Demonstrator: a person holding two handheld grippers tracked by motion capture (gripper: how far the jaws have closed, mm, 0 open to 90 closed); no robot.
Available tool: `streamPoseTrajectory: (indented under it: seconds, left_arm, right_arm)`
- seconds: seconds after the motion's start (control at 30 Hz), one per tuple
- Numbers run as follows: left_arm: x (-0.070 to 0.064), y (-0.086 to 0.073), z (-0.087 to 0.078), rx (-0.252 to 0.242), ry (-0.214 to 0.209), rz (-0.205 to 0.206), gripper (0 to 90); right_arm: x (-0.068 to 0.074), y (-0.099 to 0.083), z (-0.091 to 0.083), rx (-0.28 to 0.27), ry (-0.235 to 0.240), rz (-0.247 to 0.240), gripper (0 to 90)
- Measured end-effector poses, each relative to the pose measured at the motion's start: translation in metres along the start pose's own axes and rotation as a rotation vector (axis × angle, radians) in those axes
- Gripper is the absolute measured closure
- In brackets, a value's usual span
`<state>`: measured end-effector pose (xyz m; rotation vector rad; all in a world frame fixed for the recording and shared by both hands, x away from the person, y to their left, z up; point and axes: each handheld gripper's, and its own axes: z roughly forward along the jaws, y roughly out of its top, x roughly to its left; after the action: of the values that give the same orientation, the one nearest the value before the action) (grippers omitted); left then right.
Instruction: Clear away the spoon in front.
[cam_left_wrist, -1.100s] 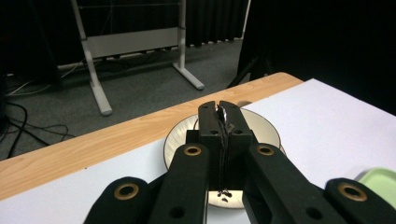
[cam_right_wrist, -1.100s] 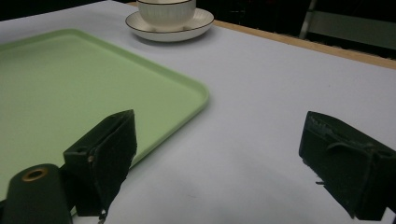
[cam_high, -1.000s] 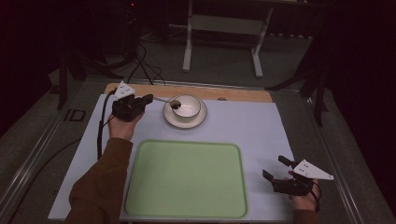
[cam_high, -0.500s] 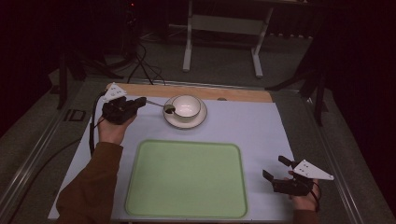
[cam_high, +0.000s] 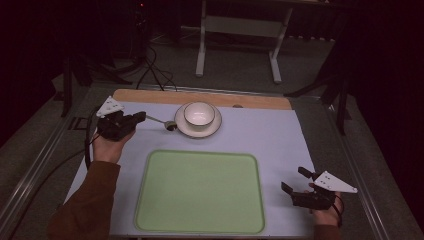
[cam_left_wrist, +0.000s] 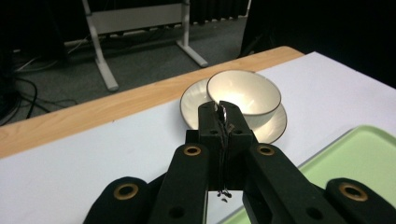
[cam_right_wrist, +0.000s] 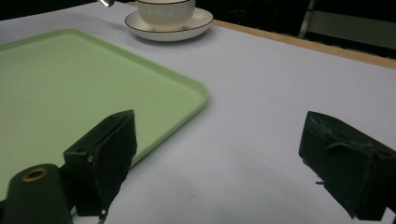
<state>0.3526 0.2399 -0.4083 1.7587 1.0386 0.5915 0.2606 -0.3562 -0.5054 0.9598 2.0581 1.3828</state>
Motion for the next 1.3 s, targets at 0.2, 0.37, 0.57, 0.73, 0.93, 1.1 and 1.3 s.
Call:
streamPoseTrajectory:
  seconds: [0.2,0.37,0.57,0.73,0.93,1.1,1.3]
  left_arm:
    - [0.004,-0.010,-0.009,0.019,0.010,-0.009,89.1]
    - [0.008,-0.021,-0.017,0.038,0.002,-0.031,89.1]
    - [0.005,-0.030,-0.026,0.048,-0.016,-0.048,89.0]
    - [-0.001,-0.038,-0.035,0.088,-0.038,-0.061,89.1]
    - [0.002,-0.039,-0.027,0.121,-0.006,-0.079,89.0]
    - [0.007,-0.033,-0.011,0.066,0.020,-0.131,88.3]
    - [0.005,-0.025,0.013,0.016,0.049,-0.126,88.1]
  right_arm:
    - [0.000,0.000,0.000,0.002,-0.001,-0.001,11.1]
    - [0.000,0.000,0.000,0.001,-0.002,0.001,11.0]
    - [0.001,0.000,0.000,0.006,-0.001,-0.001,11.0]
    - [0.001,0.000,0.000,0.006,-0.002,-0.001,11.0]
    - [0.001,0.000,0.001,0.010,-0.001,-0.003,11.0]
    - [0.001,0.000,0.001,0.011,-0.002,-0.002,11.0]
    - [0.000,0.000,0.000,0.006,-0.001,0.001,11.1]
